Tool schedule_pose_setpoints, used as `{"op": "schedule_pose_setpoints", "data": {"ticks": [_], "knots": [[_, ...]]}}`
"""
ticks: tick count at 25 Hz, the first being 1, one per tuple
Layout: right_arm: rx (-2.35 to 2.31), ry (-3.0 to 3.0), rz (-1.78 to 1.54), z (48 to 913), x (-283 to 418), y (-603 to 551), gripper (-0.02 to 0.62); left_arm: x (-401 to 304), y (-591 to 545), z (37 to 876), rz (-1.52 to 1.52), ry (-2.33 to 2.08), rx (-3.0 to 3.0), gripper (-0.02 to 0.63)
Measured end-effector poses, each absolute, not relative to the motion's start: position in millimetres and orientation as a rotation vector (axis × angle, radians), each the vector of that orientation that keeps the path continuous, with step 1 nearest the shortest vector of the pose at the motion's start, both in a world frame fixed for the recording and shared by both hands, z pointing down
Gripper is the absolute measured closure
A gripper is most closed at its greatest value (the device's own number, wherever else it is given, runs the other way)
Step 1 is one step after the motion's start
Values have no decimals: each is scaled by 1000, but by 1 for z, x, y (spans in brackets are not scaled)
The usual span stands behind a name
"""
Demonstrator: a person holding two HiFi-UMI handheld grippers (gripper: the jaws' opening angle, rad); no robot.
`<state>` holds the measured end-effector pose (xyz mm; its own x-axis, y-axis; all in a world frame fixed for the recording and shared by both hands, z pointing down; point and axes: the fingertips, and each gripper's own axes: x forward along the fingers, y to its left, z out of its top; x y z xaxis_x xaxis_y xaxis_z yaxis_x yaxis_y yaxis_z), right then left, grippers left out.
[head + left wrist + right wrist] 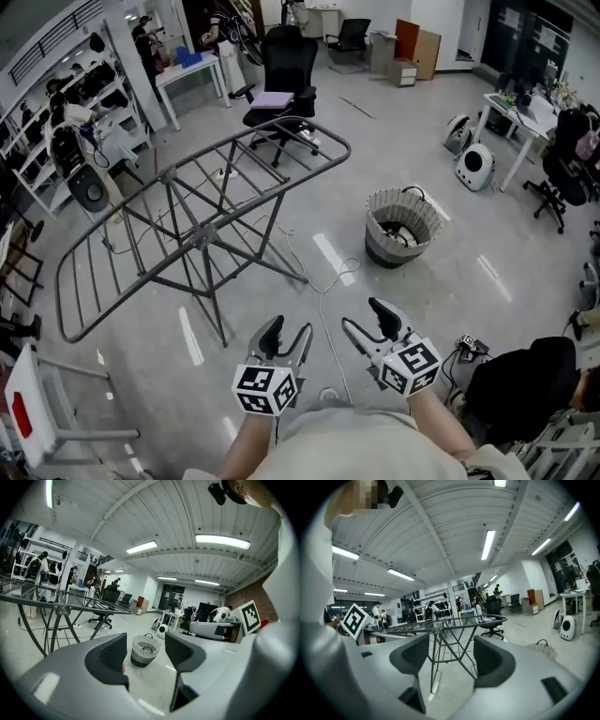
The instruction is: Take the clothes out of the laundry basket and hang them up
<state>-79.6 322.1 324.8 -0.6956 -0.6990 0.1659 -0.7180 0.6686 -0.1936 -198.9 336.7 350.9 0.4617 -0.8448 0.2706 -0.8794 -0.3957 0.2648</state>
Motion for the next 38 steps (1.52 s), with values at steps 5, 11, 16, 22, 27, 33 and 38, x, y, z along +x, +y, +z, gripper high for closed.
{"op": "schedule_pose_setpoints", "data": {"ticks": [5,11,16,22,27,33,38], "knots": [[1249,-2741,384,329,-79,305,304,-200,309,356,148,-1402,2376,364],[1351,-2705,382,337,-53,281,302,-176,282,372,140,-1315,2383,364],[1398,-2684,403,348,-16,250,301,-140,248,379,173,-1271,2408,364],[1447,-2683,407,343,48,185,302,-82,183,371,177,-1244,2427,364],[1447,-2679,355,327,108,131,301,-22,120,353,104,-1244,2424,364],[1483,-2656,336,319,190,75,302,58,59,343,73,-1204,2453,364],[1494,-2636,353,323,233,42,302,107,19,340,73,-1179,2477,364]]}}
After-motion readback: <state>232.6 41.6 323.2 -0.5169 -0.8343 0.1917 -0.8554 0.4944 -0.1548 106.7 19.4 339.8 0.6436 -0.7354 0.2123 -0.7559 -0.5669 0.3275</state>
